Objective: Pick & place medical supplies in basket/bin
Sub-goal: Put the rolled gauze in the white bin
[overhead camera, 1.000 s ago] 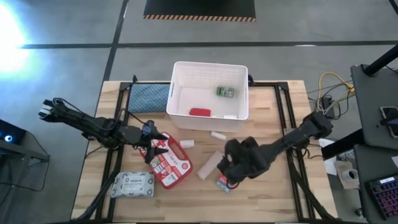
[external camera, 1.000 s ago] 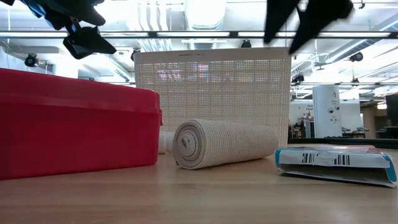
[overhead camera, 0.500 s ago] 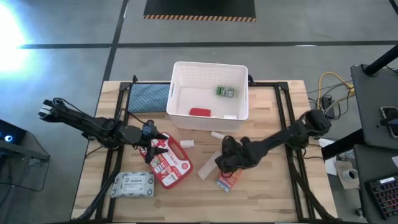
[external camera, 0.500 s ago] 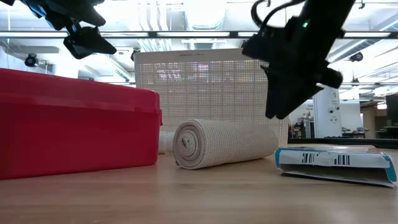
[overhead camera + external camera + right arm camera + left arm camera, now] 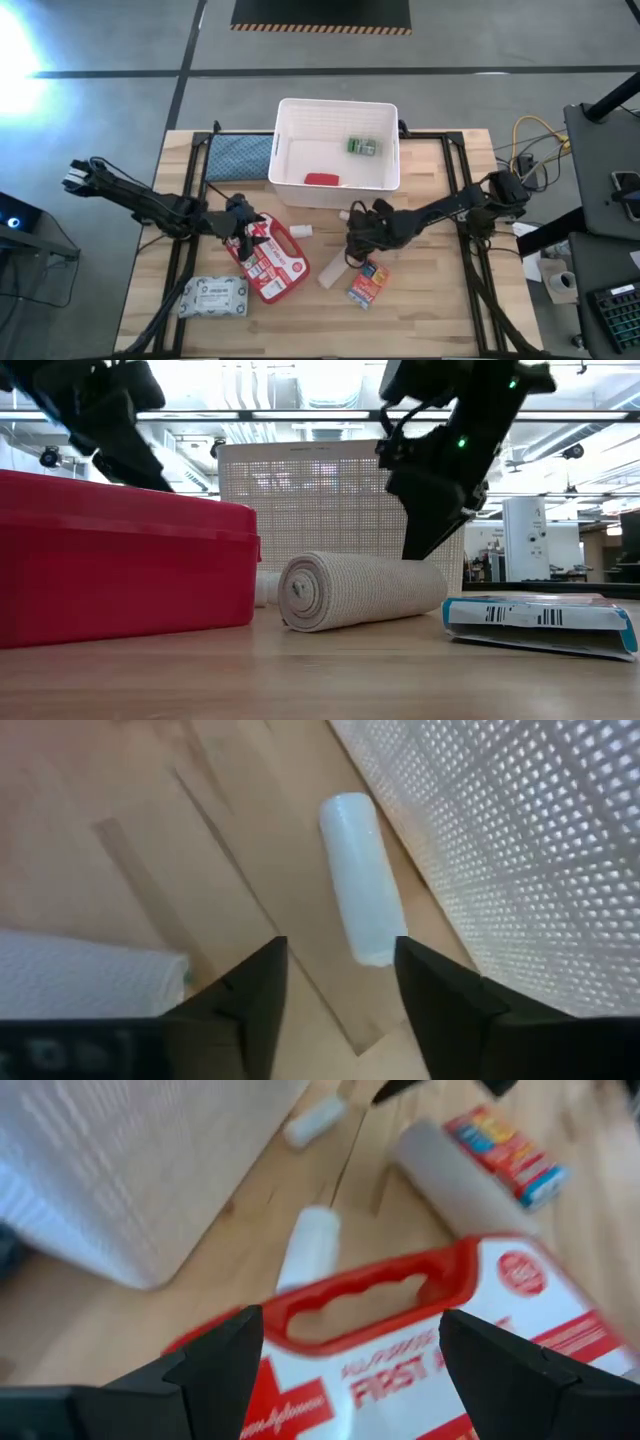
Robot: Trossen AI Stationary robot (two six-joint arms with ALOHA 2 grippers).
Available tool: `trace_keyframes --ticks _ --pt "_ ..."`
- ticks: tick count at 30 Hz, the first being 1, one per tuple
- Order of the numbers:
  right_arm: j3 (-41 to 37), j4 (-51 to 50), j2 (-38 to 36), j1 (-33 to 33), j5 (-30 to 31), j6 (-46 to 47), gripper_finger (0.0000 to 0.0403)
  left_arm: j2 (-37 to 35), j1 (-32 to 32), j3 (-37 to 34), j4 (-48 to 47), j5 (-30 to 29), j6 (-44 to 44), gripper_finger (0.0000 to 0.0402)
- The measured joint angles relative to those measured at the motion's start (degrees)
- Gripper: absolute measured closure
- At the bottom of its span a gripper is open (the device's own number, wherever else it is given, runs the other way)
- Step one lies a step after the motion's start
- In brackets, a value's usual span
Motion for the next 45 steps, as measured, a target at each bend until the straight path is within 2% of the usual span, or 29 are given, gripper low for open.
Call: trace_keyframes --ticks 5,11,19,23,26,30,36,45 --pt "-0.65 4.15 2.77 -2.29 -0.28 0.62 0.0184 0.02 -0.01 -2.98 0.5 0.04 -1.72 0.0121" --pt "-0.71 11.72 6.51 -2.2 -0.54 -2.83 0.0164 0.0 -0.07 -3.4 0.99 0.15 -2.88 0.0121" --pt "-0.4 10.43 6.57 -2.3 -0.96 0.78 0.0185 -0.26 -0.07 -2.91 1.93 0.17 -2.9 0.0121" --pt "2.73 9.92 5.05 -1.63 -1.27 4.11 0.0198 -0.26 -0.07 -2.91 1.89 0.22 -2.9 0.0121" --pt "5.38 9.86 4.74 -0.51 -1.93 1.85 0.0201 -0.26 -0.07 -2.91 1.92 0.31 -2.9 0.0121" --pt "6.4 8.53 4.65 0.63 2.39 -0.22 0.0202 -0.26 -0.07 -2.91 1.93 0.31 -2.9 0.0121" --pt "3.58 0.73 5.1 0.58 4.49 12.79 0.0202 -0.26 -0.07 -2.91 1.95 0.28 -2.9 0.0121" --pt "-0.39 1.0 5.04 0.99 9.96 13.65 0.0202 -0.28 -0.07 -2.91 1.97 0.26 -2.9 0.0121"
